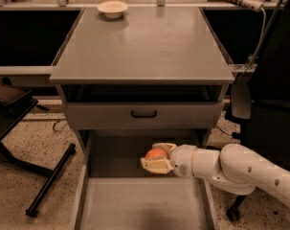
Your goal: Place orange into middle drawer
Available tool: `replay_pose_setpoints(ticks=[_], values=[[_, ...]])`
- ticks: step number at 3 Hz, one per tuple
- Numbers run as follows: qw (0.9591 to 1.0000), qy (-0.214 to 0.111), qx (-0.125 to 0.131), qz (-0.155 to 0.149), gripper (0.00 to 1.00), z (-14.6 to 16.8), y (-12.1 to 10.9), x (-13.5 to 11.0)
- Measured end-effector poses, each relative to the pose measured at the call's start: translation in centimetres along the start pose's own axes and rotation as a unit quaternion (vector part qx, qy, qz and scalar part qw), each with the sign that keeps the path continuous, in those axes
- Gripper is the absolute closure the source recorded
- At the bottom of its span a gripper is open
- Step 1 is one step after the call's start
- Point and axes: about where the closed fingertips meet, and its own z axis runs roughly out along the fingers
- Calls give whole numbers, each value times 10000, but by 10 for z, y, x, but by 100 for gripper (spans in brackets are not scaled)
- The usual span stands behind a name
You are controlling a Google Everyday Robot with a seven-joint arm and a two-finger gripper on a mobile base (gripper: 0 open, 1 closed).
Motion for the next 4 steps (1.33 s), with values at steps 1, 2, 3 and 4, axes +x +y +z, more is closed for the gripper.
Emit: replay_pose_setpoints(ticks=[1, 2, 3, 4], values=[[9995, 305, 8, -31, 100, 7, -11, 11], [9994, 334, -43, -26, 100, 9, -10, 13], [9991, 412, 31, 28, 100, 13, -15, 28], [9969, 737, 239, -92, 100, 34, -27, 66]])
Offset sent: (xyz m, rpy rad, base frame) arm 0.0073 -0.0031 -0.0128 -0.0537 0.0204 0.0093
